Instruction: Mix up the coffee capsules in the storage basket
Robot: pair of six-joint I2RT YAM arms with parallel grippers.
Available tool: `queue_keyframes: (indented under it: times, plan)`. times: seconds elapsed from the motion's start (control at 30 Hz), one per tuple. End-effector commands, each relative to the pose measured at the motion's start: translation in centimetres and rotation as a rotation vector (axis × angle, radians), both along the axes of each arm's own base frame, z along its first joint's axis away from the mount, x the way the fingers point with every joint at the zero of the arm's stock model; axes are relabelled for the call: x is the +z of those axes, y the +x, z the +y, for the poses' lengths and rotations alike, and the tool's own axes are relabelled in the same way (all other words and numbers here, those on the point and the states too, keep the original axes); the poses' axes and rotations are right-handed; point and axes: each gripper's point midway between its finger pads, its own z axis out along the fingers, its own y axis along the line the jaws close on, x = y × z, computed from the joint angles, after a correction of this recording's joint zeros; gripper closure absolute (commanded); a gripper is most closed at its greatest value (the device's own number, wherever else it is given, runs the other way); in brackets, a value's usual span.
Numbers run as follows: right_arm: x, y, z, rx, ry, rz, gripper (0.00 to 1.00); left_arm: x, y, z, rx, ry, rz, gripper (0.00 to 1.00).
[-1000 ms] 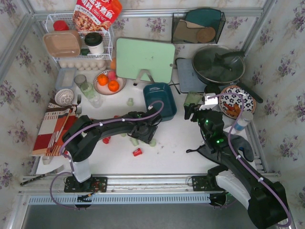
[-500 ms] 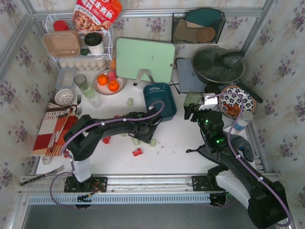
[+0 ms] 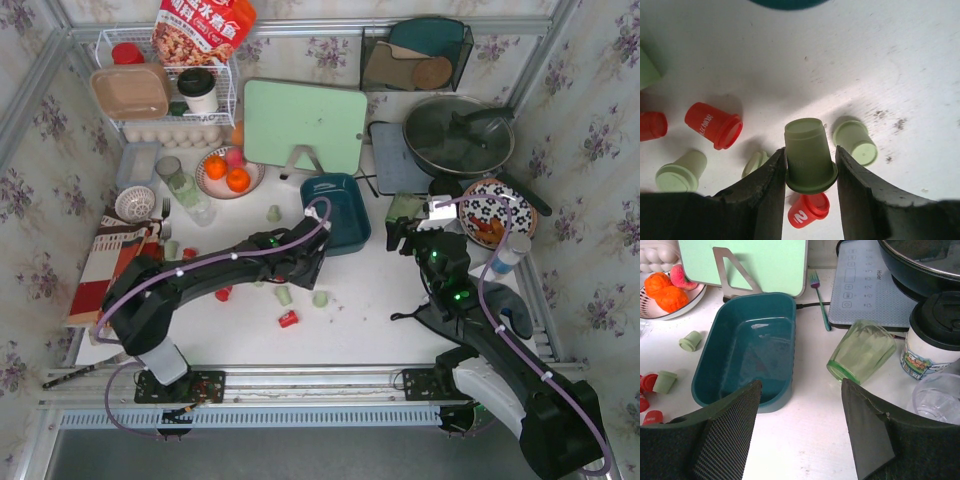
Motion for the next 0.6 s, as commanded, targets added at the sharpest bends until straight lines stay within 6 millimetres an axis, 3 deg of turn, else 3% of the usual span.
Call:
queue_keyframes:
  times: [0.0, 0.3, 0.47, 0.57]
  plan:
    - [1.0, 0.0, 0.8, 0.044, 0.018, -0.045, 0.28, 2.7, 1.3, -1.2, 0.002, -0.093, -0.089, 0.63]
    - [1.3, -0.5, 1.9, 0.119, 0.009, -0.098, 0.27, 7.4, 2.9, -1.9, -0.007, -0.226, -0.208, 0.64]
    - [0.9, -0.4, 1.8, 0.112, 0.009, -0.089, 0.27, 11.2, 6.3, -3.5, 0.016, -0.362, -0.305, 0.63]
    - [0.7, -0.3, 1.6, 0.095, 0.008, -0.081, 0.27, 11.9, 8.8, -4.5, 0.033, -0.379, -0.307, 0.62]
